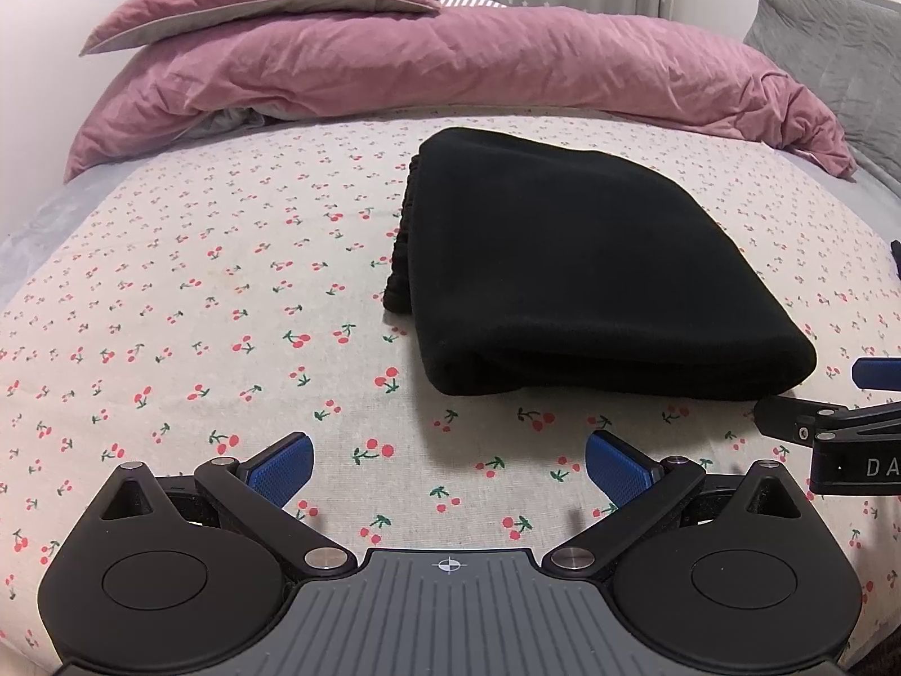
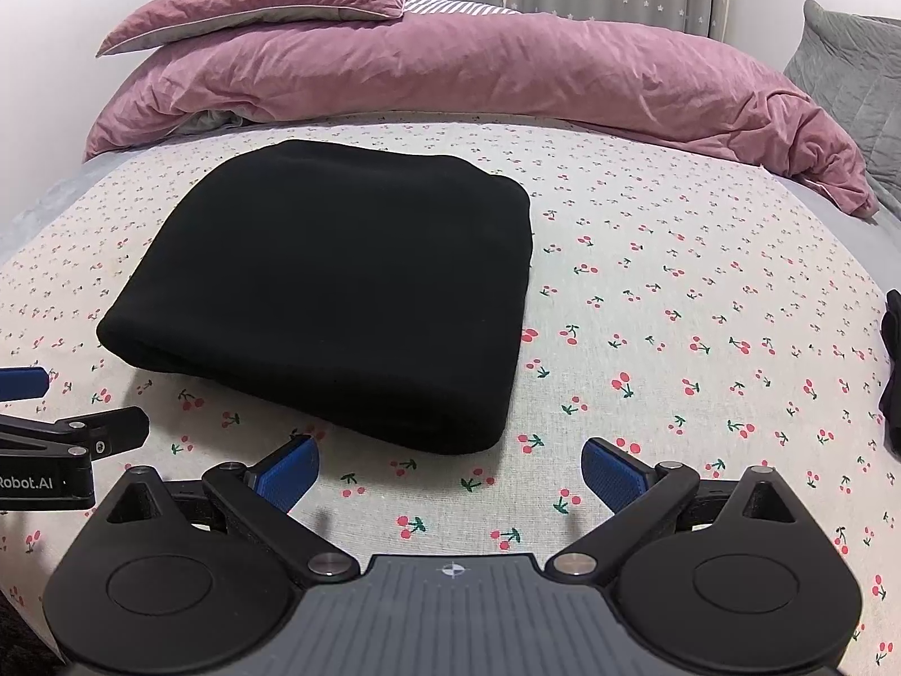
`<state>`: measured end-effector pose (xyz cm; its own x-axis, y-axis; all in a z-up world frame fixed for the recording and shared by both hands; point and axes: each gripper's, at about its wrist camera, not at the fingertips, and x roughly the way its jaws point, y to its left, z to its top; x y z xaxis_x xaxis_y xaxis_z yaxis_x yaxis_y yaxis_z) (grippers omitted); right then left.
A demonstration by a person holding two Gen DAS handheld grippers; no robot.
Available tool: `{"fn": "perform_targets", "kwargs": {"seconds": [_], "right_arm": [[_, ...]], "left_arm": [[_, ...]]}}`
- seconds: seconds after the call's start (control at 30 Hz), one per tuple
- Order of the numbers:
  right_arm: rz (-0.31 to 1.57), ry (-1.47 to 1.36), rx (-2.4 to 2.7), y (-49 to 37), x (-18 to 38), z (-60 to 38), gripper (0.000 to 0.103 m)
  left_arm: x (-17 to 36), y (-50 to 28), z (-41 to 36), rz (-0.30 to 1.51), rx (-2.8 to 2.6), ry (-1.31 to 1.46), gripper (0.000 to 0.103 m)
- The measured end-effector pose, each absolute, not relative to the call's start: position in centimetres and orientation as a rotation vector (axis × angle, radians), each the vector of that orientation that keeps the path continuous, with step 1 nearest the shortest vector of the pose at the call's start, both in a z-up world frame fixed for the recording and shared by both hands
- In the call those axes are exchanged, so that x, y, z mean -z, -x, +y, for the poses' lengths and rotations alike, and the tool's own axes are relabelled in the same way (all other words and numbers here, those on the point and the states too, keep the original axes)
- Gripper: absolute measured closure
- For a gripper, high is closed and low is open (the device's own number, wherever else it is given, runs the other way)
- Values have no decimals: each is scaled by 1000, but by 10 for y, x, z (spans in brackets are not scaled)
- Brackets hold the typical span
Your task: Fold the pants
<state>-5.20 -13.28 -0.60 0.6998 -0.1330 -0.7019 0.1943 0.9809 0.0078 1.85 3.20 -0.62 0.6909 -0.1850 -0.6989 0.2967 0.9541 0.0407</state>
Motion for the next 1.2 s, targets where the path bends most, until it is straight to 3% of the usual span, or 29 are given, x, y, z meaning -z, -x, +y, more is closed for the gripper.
{"fn": "perform_targets", "kwargs": {"seconds": [1.2], "right_arm": [[796, -81, 173, 52, 9, -137, 3]], "left_arm": [[12, -19, 33, 780, 268, -165, 0]]}}
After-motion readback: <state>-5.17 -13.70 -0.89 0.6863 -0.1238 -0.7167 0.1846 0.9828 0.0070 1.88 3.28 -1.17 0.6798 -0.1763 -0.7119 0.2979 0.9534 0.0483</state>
